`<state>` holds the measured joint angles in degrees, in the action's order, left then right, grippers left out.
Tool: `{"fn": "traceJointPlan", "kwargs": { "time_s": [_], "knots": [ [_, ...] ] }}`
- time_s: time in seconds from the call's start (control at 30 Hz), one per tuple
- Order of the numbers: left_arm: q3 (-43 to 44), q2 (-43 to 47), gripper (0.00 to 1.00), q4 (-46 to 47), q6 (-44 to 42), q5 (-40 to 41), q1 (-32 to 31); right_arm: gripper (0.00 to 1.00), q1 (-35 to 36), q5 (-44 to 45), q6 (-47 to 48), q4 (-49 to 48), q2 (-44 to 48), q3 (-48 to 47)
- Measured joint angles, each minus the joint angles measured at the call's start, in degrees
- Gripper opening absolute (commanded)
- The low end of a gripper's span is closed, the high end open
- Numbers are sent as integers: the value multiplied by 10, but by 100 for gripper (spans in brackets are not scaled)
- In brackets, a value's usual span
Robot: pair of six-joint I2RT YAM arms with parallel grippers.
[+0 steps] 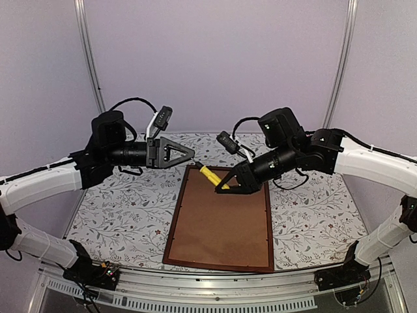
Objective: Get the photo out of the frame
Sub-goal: Pass from the right arm to the left
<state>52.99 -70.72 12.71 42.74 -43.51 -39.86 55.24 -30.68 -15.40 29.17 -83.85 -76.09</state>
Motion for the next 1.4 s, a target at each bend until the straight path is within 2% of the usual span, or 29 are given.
{"fn": "traceJointPlan", "kwargs": {
  "time_s": [0.7, 0.93, 1.17, 1.33, 1.4],
  "knots": [
    [53, -55, 33, -155, -98, -88, -8, 0, 16, -3, 39, 71, -12, -25],
    [56, -62, 19, -176, -109, -98, -17, 0, 23, 19, 52, 94, -22, -42],
    [62, -73, 0, -186, -113, -103, -21, 0, 26, 32, 74, 114, -29, -46],
    [62, -73, 0, -186, -112, -103, -22, 0, 26, 40, 80, 117, -29, -47],
    [62, -73, 0, -185, -110, -103, -23, 8, 26, 45, 82, 118, -29, -48]
  ]
}}
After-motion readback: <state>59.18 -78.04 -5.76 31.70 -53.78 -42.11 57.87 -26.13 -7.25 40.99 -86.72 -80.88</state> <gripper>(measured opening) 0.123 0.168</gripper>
